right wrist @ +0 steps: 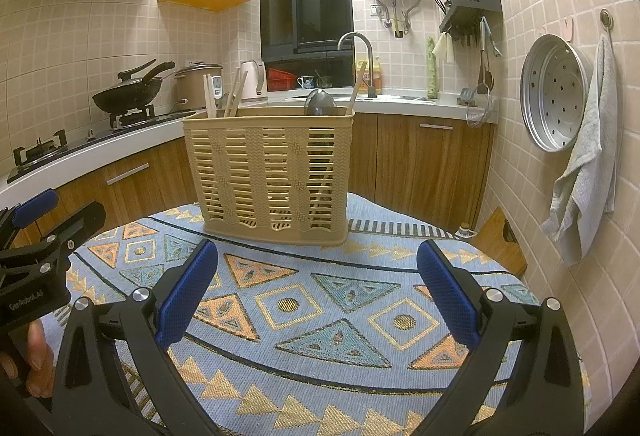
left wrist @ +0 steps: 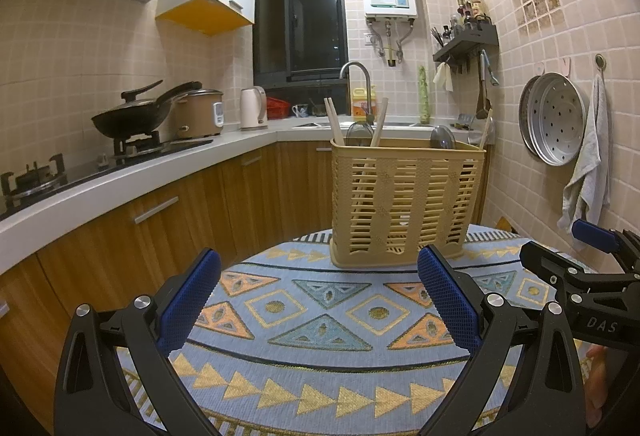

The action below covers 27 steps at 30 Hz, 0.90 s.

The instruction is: Organize utensils

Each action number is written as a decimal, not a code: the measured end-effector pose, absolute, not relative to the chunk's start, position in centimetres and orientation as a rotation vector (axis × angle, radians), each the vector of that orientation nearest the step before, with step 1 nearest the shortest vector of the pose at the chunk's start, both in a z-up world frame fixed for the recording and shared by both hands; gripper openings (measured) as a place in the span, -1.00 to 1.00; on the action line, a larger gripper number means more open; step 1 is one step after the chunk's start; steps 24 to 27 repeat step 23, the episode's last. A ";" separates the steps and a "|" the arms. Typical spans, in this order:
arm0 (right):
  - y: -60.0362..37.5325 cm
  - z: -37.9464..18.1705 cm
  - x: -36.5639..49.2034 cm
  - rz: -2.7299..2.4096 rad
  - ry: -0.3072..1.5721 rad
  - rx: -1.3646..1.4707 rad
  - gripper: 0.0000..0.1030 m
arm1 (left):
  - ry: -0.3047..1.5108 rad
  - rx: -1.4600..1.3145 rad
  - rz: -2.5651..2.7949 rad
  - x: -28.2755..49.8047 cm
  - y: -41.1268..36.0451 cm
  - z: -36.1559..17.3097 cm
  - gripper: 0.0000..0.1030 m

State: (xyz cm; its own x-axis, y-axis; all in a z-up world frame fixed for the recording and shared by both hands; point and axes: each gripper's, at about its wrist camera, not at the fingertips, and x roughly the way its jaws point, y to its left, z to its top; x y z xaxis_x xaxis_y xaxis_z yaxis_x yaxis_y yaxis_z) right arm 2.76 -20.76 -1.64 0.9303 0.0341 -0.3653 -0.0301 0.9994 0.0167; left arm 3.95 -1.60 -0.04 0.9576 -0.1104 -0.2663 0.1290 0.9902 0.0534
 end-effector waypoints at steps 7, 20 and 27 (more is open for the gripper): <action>-20.7 -1.6 2.8 0.032 0.375 0.011 0.85 | 0.271 0.067 -0.119 4.0 -1.4 0.0 0.85; -20.7 -1.7 2.9 0.032 0.379 0.012 0.85 | 0.255 0.057 -0.141 4.0 -1.3 0.1 0.86; -20.7 -1.7 2.9 0.032 0.379 0.011 0.85 | 0.261 0.060 -0.152 4.1 -1.4 0.0 0.86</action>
